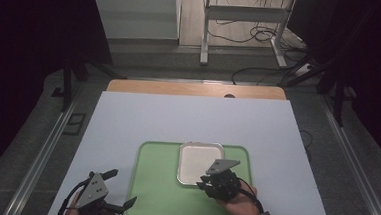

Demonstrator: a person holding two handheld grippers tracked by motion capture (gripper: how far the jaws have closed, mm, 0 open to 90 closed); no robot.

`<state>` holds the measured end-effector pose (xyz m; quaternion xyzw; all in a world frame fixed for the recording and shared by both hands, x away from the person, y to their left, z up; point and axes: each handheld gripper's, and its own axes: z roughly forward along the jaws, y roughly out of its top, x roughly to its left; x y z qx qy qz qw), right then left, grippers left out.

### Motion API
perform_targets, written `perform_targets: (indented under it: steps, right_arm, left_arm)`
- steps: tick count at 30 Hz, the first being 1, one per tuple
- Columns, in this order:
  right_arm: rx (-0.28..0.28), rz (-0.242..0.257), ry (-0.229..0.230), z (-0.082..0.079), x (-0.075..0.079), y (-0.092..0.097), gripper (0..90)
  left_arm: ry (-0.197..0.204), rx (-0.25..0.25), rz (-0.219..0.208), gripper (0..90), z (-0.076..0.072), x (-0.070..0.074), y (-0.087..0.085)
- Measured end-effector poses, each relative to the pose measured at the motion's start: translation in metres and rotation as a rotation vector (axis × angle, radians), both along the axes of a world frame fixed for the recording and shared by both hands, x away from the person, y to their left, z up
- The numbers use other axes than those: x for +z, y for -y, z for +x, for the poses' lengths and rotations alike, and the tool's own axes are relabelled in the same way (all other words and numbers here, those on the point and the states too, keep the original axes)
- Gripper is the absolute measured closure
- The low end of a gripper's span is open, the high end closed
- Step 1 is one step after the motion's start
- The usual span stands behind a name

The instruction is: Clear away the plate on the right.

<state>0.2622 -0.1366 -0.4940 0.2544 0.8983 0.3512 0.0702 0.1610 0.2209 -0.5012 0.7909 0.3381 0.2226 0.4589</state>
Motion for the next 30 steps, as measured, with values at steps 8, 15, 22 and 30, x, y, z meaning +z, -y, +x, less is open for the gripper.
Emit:
perform_targets:
  steps: [8,15,22,30]
  right_arm:
    - [-0.014,0.007,0.007,0.002,0.003,0.005,66.6]
    - [-0.034,0.016,0.015,0.004,0.006,0.011,61.7]
    - [-0.055,0.031,0.025,0.006,0.008,0.018,53.1]
    - [-0.082,0.044,0.04,0.01,0.009,0.026,44.7]
  left_arm:
    - [-0.001,0.001,-0.002,1.3,0.0,0.0,0.0]
    - [-0.001,0.001,-0.004,1.3,0.0,0.0,0.0]
    - [-0.001,0.001,-0.007,1.3,0.0,0.0,-0.001]
    - [-0.001,-0.001,-0.009,1.3,0.0,0.0,-0.001]
